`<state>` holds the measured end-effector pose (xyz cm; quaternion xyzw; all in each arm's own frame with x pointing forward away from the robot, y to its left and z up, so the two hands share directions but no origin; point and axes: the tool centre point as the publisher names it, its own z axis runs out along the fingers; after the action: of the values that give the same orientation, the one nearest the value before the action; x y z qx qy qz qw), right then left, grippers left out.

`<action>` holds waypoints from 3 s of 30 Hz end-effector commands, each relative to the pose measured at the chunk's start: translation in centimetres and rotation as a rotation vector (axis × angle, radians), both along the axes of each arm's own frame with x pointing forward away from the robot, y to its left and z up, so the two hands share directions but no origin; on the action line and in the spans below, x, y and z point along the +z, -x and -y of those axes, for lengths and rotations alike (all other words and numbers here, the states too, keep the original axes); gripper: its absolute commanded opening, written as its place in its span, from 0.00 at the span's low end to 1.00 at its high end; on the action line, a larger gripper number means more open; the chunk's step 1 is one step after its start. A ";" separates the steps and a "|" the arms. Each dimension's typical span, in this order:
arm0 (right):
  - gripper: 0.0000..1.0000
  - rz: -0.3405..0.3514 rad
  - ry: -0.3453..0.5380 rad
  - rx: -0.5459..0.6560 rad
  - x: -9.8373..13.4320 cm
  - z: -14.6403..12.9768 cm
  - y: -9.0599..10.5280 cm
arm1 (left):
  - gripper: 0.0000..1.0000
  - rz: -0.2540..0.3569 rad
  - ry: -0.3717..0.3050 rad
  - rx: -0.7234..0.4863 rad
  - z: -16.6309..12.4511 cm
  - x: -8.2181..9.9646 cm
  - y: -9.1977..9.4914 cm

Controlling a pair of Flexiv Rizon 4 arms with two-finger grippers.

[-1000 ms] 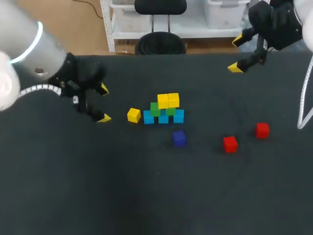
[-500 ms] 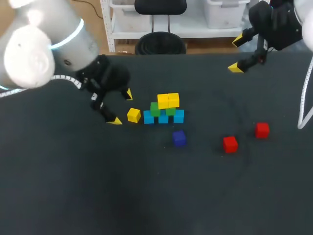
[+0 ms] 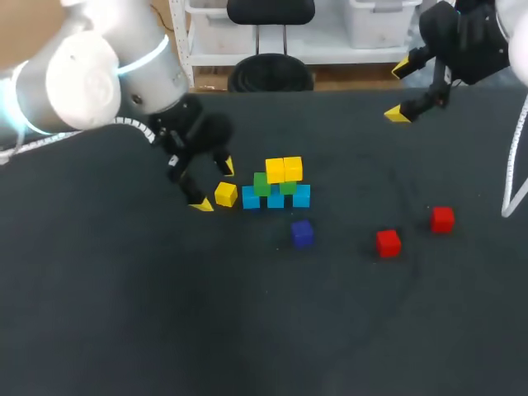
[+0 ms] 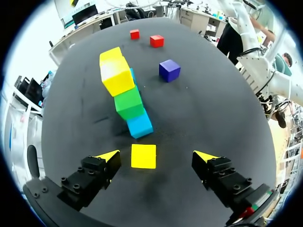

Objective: Place the blue cubes, place green cubes on the blue cubes, place the yellow cubes on the green cubes, then place the red cubes on the yellow cubes, and place purple cube on the red cubes.

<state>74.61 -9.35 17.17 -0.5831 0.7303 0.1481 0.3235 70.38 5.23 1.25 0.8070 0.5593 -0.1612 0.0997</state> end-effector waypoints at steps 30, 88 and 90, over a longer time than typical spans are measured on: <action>1.00 -0.001 -0.002 0.003 -0.1 0.0 -0.1 | 0.31 -0.058 -0.072 0.068 1.1 -2.1 -1.1; 1.00 -0.001 -0.002 0.003 -0.1 0.0 -0.1 | 0.00 0.019 -0.017 0.318 3.3 6.4 1.0; 1.00 -0.001 -0.002 0.003 -0.1 0.0 -0.1 | 0.00 0.020 -0.015 0.325 3.4 6.4 1.0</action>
<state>74.61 -9.36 17.16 -0.5831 0.7304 0.1481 0.3235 69.59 1.90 7.67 0.7095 0.6810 -0.1335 0.1223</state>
